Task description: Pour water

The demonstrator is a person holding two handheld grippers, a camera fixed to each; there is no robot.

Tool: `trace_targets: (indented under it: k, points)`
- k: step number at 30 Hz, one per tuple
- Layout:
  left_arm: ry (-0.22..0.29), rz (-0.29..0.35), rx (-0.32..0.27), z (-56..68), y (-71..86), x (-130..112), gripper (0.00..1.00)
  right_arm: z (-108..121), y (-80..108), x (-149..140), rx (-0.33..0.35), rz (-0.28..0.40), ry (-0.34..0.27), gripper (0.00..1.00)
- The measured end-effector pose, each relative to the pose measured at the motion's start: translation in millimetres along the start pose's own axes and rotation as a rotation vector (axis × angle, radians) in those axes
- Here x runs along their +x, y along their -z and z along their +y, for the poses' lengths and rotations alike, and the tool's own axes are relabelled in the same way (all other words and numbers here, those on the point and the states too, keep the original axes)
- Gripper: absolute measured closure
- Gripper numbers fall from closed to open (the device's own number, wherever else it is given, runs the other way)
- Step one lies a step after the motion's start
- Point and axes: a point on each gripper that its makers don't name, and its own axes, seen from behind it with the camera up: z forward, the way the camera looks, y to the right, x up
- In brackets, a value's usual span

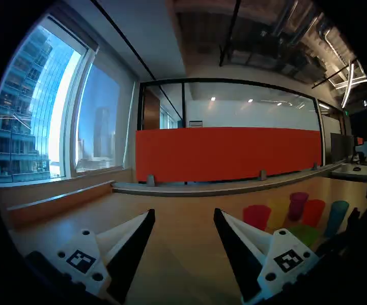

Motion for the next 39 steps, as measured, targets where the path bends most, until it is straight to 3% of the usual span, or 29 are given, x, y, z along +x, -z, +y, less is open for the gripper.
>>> trace_targets:
  k: [12, 39]
  points:
    - [0.019, -0.02, -0.008, -1.5, -1.2, -12.2, 0.15, -3.6, 0.0, -0.9, 0.0, -0.005, 0.017, 0.0]
    - [0.015, -0.049, -0.023, 1.6, -3.7, -16.2, 0.15, -5.5, 2.0, -2.6, 0.008, 0.001, 0.031, 0.0]
